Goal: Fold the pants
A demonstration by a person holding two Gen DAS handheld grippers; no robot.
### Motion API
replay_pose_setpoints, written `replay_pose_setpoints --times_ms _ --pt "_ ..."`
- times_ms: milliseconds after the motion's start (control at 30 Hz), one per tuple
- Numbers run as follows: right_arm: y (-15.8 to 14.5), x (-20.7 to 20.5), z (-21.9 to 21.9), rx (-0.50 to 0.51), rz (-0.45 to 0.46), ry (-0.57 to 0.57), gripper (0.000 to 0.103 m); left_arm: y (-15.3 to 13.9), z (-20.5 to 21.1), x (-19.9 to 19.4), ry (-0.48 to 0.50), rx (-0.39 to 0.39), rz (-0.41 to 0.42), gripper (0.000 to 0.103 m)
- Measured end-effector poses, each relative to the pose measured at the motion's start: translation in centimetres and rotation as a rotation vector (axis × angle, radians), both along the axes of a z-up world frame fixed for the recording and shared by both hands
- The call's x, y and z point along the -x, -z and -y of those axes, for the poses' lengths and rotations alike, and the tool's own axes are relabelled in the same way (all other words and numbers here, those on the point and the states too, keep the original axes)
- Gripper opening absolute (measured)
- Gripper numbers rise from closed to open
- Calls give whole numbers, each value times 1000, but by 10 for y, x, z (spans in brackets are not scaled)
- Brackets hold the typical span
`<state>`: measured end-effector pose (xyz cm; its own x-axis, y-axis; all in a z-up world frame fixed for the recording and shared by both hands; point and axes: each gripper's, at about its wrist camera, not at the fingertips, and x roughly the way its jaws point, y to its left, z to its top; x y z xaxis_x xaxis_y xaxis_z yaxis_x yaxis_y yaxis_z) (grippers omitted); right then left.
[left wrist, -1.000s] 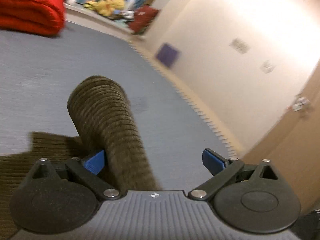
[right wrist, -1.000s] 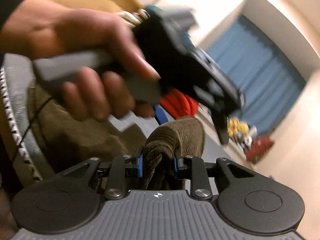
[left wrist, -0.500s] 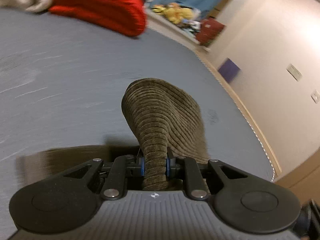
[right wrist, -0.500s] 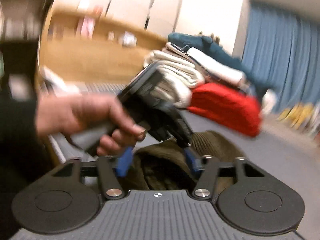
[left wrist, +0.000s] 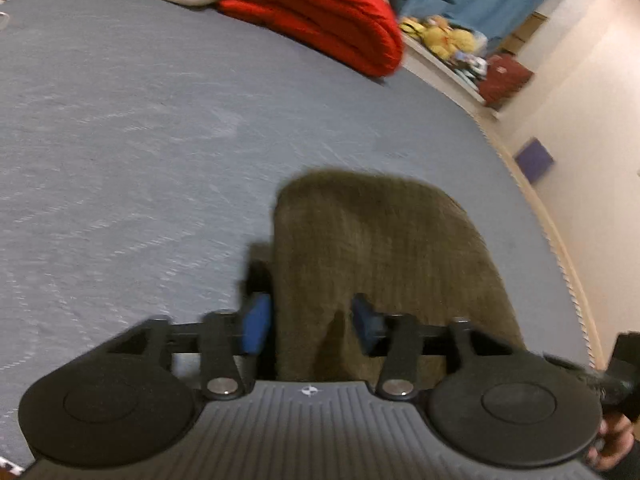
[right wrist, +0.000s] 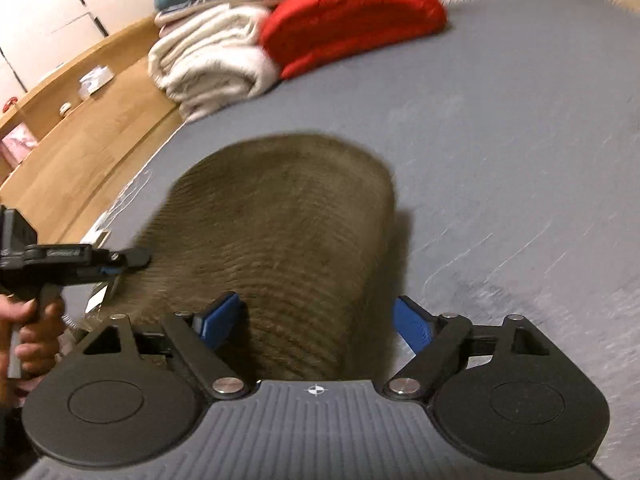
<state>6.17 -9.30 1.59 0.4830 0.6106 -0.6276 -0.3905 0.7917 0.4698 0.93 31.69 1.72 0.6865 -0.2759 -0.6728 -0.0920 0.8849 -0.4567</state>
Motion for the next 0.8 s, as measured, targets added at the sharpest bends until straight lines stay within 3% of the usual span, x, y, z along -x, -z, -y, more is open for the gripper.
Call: replay_pose_setpoints --times_ms 67,133,167,233,333,400,433,500,533,567,600,667,733,800 --pt "9 6 -12 43 -52 -73 85 -5 -7 4 -40 44 47 63" --pt "14 17 -29 166 -51 -184 84 -11 -7 10 -34 75 92 67" --pt "16 25 -34 227 -9 -219 84 -16 -1 11 0 70 109 73" --pt "15 28 -32 238 2 -229 84 -25 20 14 97 22 144 83" --pt "17 20 -27 212 -38 -228 84 -33 55 22 256 -69 184 85" --pt "18 16 -20 191 -56 -234 84 -26 80 24 399 -135 158 85" --pt "19 13 -17 179 -65 -239 84 -19 92 26 463 -186 128 85" --pt "21 8 -15 164 -79 -258 84 5 123 37 612 -451 60 85" --pt "19 5 -14 162 -85 -273 84 12 135 47 666 -574 84 86" --pt "16 3 -13 162 -90 -292 84 14 140 53 692 -634 109 86" --pt "11 -2 -12 163 -86 -310 84 10 136 55 689 -624 118 85" --pt "2 -10 -11 170 -45 -300 84 -4 112 52 621 -522 139 85" --pt "-5 -21 -3 121 -21 -244 84 -20 77 50 454 -414 187 87" --pt "-7 -31 6 25 -49 -177 86 -25 40 37 260 -280 165 94"
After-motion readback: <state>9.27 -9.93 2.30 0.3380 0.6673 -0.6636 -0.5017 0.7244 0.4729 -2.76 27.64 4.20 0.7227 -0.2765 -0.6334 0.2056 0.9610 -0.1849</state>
